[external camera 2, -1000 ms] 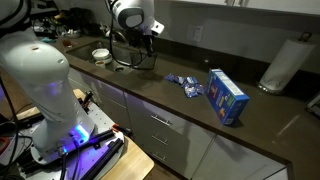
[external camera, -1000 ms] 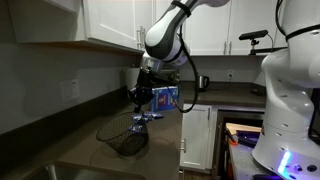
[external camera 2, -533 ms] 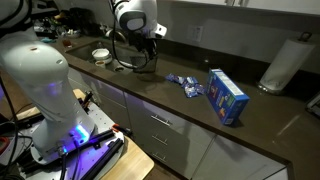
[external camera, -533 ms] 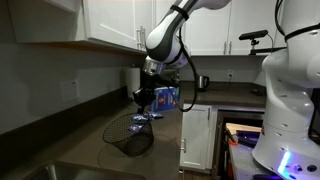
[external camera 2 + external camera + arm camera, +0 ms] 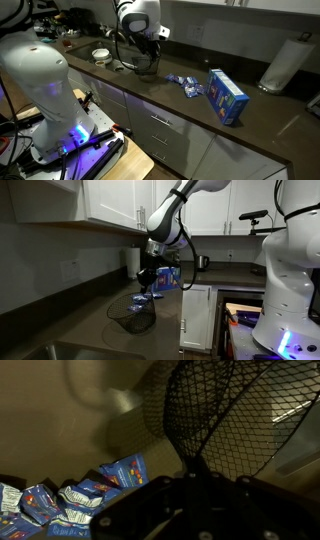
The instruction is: Move the basket to the edge
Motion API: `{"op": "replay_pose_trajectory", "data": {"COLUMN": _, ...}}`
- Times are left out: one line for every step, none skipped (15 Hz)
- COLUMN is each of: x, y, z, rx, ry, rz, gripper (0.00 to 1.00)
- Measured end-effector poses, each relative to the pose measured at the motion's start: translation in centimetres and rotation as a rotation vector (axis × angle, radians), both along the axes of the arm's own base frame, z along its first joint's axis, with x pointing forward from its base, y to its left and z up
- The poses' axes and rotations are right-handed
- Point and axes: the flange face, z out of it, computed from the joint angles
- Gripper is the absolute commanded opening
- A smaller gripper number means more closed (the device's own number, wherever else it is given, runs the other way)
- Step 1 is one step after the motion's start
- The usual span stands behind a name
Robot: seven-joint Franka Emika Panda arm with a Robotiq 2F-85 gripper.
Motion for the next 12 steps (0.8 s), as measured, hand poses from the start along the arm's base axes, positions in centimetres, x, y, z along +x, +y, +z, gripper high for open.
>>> {"op": "replay_pose_trajectory", "data": {"x": 0.0, "y": -0.3, "z": -0.1, "rx": -0.001, "ry": 0.003, "rz": 0.005, "gripper": 0.29}}
{"op": "replay_pose_trajectory", "data": {"x": -0.1, "y": -0.5, "z": -0.2, "rx": 0.001, "ry": 0.011, "rz": 0.008, "gripper": 0.34}}
{"op": "replay_pose_trajectory", "data": {"x": -0.3, "y": -0.8, "z": -0.2, "rx": 0.007, "ry": 0.024, "rz": 0.010, "gripper": 0.41}}
{"op": "replay_pose_trajectory", "data": {"x": -0.4, "y": -1.0, "z": -0.2, "rx": 0.016, "ry": 0.039, "rz": 0.011, "gripper": 0.47}}
{"op": "replay_pose_trajectory", "data": {"x": -0.6, "y": -1.3, "z": 0.0, "rx": 0.023, "ry": 0.054, "rz": 0.015, "gripper": 0.54}}
{"op": "replay_pose_trajectory", "data": {"x": -0.8, "y": -1.7, "z": 0.3, "rx": 0.026, "ry": 0.072, "rz": 0.022, "gripper": 0.60}}
{"op": "replay_pose_trajectory", "data": {"x": -1.0, "y": -1.9, "z": 0.7, "rx": 0.029, "ry": 0.090, "rz": 0.033, "gripper": 0.67}}
{"op": "replay_pose_trajectory", "data": {"x": -1.2, "y": -2.2, "z": 1.2, "rx": 0.029, "ry": 0.109, "rz": 0.047, "gripper": 0.73}}
{"op": "replay_pose_trajectory", "data": {"x": -1.4, "y": -2.4, "z": 1.9, "rx": 0.021, "ry": 0.125, "rz": 0.062, "gripper": 0.80}}
{"op": "replay_pose_trajectory", "data": {"x": -1.6, "y": -2.5, "z": 2.7, "rx": 0.010, "ry": 0.139, "rz": 0.075, "gripper": 0.86}}
{"op": "replay_pose_trajectory", "data": {"x": -1.8, "y": -2.5, "z": 3.5, "rx": -0.003, "ry": 0.149, "rz": 0.090, "gripper": 0.92}}
{"op": "replay_pose_trajectory", "data": {"x": -1.9, "y": -2.4, "z": 4.3, "rx": -0.018, "ry": 0.156, "rz": 0.104, "gripper": 0.98}}
